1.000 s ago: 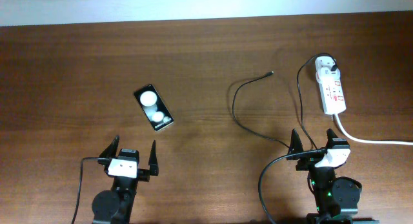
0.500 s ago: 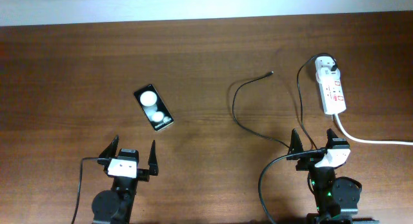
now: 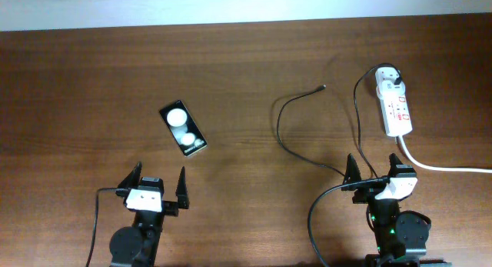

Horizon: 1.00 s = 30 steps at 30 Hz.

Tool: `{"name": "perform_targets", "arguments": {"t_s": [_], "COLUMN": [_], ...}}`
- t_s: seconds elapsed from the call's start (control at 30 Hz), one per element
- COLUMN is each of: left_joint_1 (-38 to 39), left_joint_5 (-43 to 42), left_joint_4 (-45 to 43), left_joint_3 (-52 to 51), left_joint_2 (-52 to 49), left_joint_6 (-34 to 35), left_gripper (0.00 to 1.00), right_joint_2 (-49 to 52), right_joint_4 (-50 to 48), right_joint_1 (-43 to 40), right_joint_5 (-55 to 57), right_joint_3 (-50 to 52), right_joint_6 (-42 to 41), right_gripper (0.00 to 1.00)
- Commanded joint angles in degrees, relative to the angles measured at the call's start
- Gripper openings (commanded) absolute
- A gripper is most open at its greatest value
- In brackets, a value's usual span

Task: Plug charger to phone and switch on socket
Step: 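Move the left gripper toward the black phone on the table, then lower the left gripper over the phone and close on it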

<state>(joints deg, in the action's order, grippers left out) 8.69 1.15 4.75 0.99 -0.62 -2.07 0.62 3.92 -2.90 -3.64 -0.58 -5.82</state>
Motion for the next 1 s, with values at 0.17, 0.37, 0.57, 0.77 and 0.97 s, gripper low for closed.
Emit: {"name": "perform_targets", "arguments": {"t_s": [0.17,0.37,0.57,0.77,0.97], "left_joint_1": [0.3,0.3,0.3,0.3,0.3], "left_joint_5": [0.8,0.8,0.8,-0.1,-17.9], "left_joint_4": [3.3,4.9,12.2,35.3,44.3], "left_joint_3": [5.8,12.9,27.6,54.8,63.5], "left_joint_2": [-0.4,-8.4,-25.4,-48.9,-63.5], "left_joint_6": [1.4,1.4,1.4,1.4,1.4], "left_gripper": [0.99,0.99,0.99,0.99,0.99], "right_joint_2": [-0.4,-0.4,-0.4,-0.4,-0.4], "right_joint_4": [0.4,0.4,0.4,0.4,0.4], "right_joint_1": [0.3,0.3,0.3,0.3,0.3], "right_joint_5": [0.5,0.5,0.5,0.5,0.5], "right_joint_3": [0.3,0.3,0.3,0.3,0.3], "right_joint_6": [0.0,0.0,0.0,0.0,0.0], "right_gripper": [0.99,0.99,0.99,0.99,0.99]}}
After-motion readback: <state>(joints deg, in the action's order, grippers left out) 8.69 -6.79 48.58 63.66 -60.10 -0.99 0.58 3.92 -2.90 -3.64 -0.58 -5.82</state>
